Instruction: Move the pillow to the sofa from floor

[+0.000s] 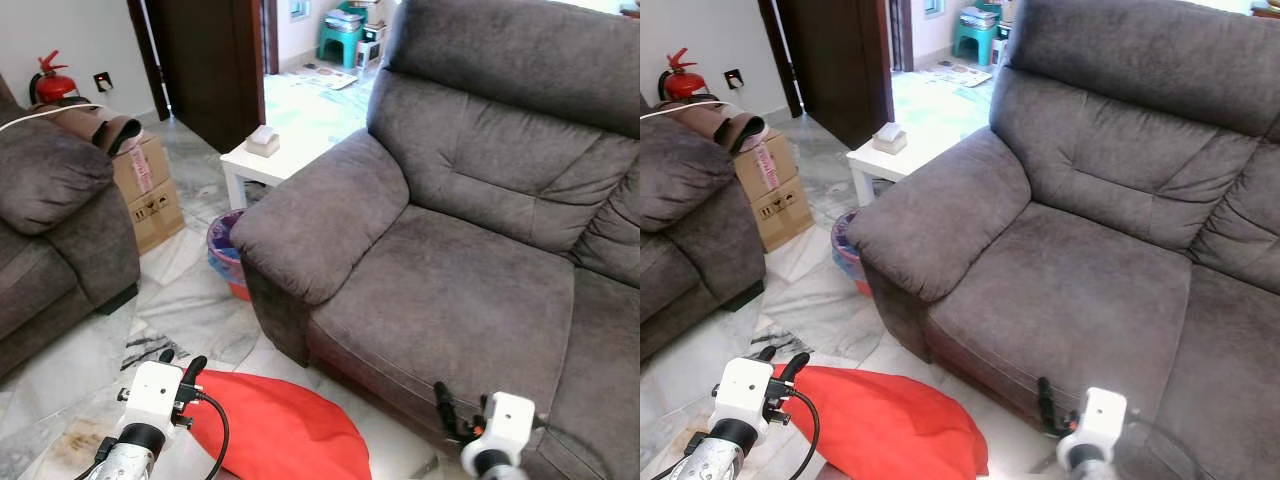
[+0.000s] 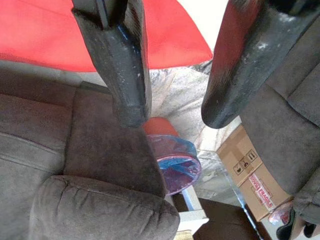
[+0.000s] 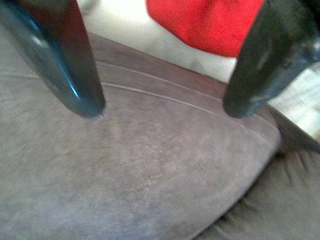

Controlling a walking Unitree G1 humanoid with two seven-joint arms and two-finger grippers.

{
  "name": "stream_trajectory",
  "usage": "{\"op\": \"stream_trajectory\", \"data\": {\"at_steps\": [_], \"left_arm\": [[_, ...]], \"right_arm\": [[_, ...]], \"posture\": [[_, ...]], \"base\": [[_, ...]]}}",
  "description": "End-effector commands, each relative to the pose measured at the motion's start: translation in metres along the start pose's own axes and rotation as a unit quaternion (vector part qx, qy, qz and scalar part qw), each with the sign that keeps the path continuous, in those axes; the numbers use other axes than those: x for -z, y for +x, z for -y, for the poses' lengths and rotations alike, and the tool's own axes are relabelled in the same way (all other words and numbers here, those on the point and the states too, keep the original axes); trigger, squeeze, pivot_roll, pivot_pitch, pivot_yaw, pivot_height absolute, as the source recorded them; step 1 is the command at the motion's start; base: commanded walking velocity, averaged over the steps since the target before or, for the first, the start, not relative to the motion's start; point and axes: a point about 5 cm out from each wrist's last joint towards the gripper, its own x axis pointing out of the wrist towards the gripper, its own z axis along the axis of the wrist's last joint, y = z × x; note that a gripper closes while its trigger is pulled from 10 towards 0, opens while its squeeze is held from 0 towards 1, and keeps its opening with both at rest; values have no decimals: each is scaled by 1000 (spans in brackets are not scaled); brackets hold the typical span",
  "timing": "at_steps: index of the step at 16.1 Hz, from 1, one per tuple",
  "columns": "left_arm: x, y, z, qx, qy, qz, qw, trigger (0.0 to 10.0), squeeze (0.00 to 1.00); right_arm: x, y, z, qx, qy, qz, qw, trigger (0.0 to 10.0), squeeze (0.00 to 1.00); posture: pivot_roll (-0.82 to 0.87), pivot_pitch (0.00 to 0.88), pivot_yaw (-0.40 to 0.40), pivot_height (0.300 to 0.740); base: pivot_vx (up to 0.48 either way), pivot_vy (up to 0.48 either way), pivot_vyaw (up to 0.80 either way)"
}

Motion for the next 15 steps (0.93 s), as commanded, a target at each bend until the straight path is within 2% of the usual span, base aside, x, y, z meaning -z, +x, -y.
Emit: {"op": "stream_trajectory", "data": {"at_steps": [1,2,3,4,6,7,8,9,10,11,14,15], "left_arm": [[2,-1,1,10,1,-8,1000,10000,0],[3,-2,1,10,1,-9,1000,10000,0],[3,-2,1,13,1,-12,1000,10000,0],[6,-2,2,19,0,-19,1000,10000,0],[7,-2,3,28,2,-22,999,10000,0],[8,-2,4,34,6,-25,999,10000,0],[8,-2,4,33,4,-26,999,10000,0],[9,-3,4,33,4,-28,999,10000,0],[11,-5,5,37,2,-31,999,10000,0],[12,-5,7,39,1,-34,999,10000,0],[13,-5,8,43,-2,-37,998,10000,0],[13,-5,9,44,-3,-38,998,10000,0]], "right_arm": [[-8,2,8,-20,-29,-1,999,10000,0],[-20,5,13,-65,-55,3,996,10000,0],[-30,6,17,-91,-83,8,992,10000,310],[-48,6,22,-194,-180,-13,964,10000,1000],[-43,-2,22,-281,-269,-73,918,10000,1000],[-35,-13,26,-340,-329,-133,871,10000,839],[-27,-24,32,-381,-369,-185,827,10000,145],[-19,-34,37,-403,-387,-228,797,10000,0],[-7,-52,41,-437,-381,-279,765,10000,0],[4,-71,35,-469,-338,-306,756,10000,0],[20,-95,24,-497,-299,-331,744,10000,0],[26,-94,18,-484,-303,-318,757,10000,0]], "posture": [[143,96,-13,638],[134,101,-11,638],[129,105,-12,638],[122,109,-13,638],[122,114,-15,638],[122,117,-16,638],[120,119,-17,638],[116,122,-17,638],[112,123,-20,638],[110,126,-24,638],[107,130,-24,638],[99,131,-25,638]], "base": [[0,0,0],[0,0,0],[0,0,0],[0,0,0],[0,0,0],[0,0,0],[0,0,0],[0,0,0],[0,0,0],[0,0,0],[0,0,0],[0,0,0]]}}
